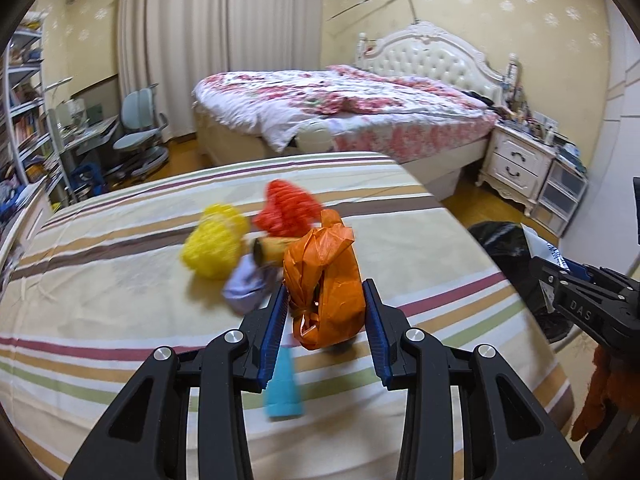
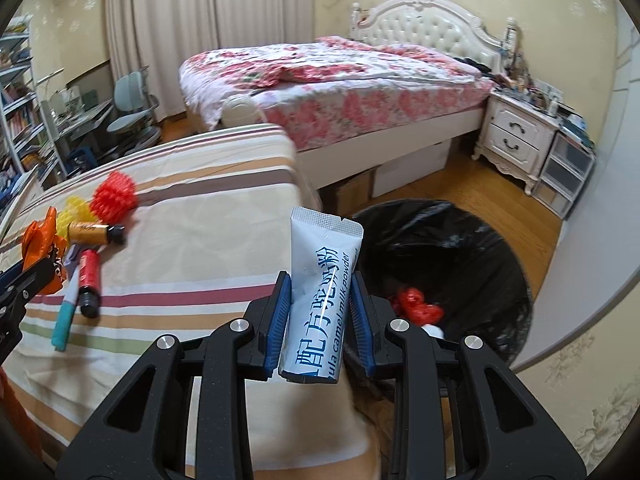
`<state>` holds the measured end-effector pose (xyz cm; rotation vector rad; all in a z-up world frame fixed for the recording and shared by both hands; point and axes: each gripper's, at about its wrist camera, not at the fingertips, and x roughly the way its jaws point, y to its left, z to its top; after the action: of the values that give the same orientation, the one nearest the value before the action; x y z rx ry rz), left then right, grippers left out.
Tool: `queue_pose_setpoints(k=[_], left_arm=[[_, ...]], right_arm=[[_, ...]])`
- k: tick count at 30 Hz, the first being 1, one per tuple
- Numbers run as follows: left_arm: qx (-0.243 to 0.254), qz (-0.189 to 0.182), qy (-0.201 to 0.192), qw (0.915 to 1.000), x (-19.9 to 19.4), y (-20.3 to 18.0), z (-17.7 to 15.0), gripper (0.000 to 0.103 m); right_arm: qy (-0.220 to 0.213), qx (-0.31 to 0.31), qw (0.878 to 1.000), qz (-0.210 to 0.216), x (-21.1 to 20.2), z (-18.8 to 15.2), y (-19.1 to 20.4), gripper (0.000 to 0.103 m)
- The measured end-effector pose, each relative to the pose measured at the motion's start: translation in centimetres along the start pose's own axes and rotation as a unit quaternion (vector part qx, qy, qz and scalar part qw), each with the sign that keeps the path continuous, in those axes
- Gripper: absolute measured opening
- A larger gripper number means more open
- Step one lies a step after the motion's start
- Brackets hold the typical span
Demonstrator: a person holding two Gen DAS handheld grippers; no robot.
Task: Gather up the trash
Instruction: 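Carry the orange bag in the left tool over the bin while the right carries the tube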
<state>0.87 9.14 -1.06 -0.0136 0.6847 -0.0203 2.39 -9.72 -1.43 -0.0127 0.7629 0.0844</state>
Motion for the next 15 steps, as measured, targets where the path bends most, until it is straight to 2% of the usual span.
queue_pose_setpoints(k=[7,15], left_arm=[[0.032,-0.041,-0.011,0.9986,1.6,-5.5,1.8,0.038],[0.059,-0.066,-0.011,0.996,4.0,-10.6,2.9,0.038]], right_arm=[[-0.013,0.029,0.999,-0.034,-0.1,0.5,-4.3,0.029],[-0.017,0.05,0.997,-0.057,0.6,0.9,-8.0,0.029]])
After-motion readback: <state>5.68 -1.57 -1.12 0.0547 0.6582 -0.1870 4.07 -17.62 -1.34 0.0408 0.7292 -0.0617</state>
